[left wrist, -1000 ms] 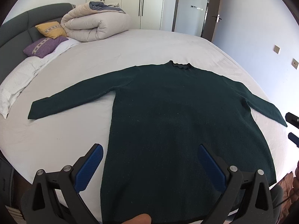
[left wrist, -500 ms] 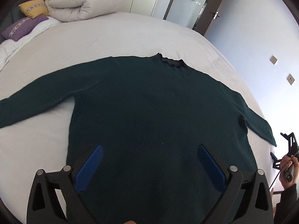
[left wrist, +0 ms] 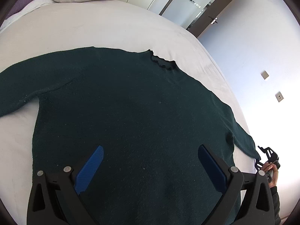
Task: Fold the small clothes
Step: 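Grasp the sweater sleeve cuff with the right gripper and lift it, then lay the held sleeve across the sweater body with the right gripper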
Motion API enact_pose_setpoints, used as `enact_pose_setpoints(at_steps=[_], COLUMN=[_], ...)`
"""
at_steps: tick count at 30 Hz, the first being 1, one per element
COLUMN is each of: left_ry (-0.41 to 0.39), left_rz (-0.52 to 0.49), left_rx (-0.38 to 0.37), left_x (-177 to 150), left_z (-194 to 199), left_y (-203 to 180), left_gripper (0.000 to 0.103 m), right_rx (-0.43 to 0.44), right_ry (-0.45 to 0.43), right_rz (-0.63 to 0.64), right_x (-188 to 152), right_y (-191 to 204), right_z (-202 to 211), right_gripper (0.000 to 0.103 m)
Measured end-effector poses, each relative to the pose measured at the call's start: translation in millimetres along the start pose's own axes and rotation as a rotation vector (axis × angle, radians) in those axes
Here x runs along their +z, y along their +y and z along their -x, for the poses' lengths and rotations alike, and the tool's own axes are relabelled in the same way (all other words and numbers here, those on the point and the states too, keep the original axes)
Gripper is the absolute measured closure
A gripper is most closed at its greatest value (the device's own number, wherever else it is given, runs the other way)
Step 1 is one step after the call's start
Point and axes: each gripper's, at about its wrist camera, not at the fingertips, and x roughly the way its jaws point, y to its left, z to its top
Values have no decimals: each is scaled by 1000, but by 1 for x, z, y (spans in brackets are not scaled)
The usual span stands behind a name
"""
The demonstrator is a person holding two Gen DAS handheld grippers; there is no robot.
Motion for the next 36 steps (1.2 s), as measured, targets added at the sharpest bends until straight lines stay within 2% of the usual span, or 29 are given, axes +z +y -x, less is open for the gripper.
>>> enact_pose_setpoints(at_steps=[2,4,6,8,10,13,15,17,18,20,21,22,24,25,26,27,28,29,30,31,33,34,36], left_ry=[-2,0,9,18,22,51,85,110,115,132,144,159,193,206,219,236,253,270,285,294,295,298,314], left_rz=[9,19,34,43,45,36,54,76,82,97,109,125,148,151,151,148,147,149,151,143,117,109,78], left_rx=[-24,-53,-101,-146,-206,-291,-364,-399,-411,-423,-427,-434,-445,-450,-454,-456,-453,-446,-438,-428,-400,-391,-364], left_x=[5,11,17,27,37,50,56,59,60,61,60,60,57,56,55,54,52,49,46,45,44,44,44], left_z=[-3,-6,-7,-12,-17,-29,-40,-48,-50,-56,-61,-66,-78,-83,-89,-96,-104,-112,-119,-124,-130,-134,-142], left_y=[2,3,1,-3,-12,-27,-32,-34,-33,-31,-29,-27,-27,-29,-32,-35,-40,-42,-46,-52,-65,-72,-82], left_gripper=[0,0,0,0,0,1,1,1,1,1,1,1,1,1,1,1,1,1,1,2,2,4,23], right_rx=[-37,-72,-97,-114,-137,-128,-110,-119,-133,-159,-175,-188,-220,-198,-154,-116,-80,-44,-21,-7,8,17,47], right_ry=[-9,-13,-22,-14,7,36,76,99,135,219,264,309,390,380,370,398,423,414,402,403,410,423,462], right_rz=[36,128,281,506,795,1215,1385,1532,1571,1595,1595,1592,1568,1570,1583,1577,1542,1492,1445,1404,1289,1219,1074], right_x=[0,-5,-21,-55,-109,-212,-274,-344,-363,-407,-415,-440,-446,-443,-442,-444,-447,-436,-406,-409,-395,-391,-368], right_y=[8,30,72,132,193,260,280,282,279,273,267,238,223,206,205,188,173,172,170,153,145,133,117], right_z=[-3,-5,-7,-14,-25,-40,-53,-65,-76,-95,-105,-113,-127,-122,-115,-102,-83,-72,-61,-40,-33,-13,-6], right_gripper=[85,91,93,95,95,96,96,96,96,96,96,94,85,81,68,54,29,26,26,26,26,26,26])
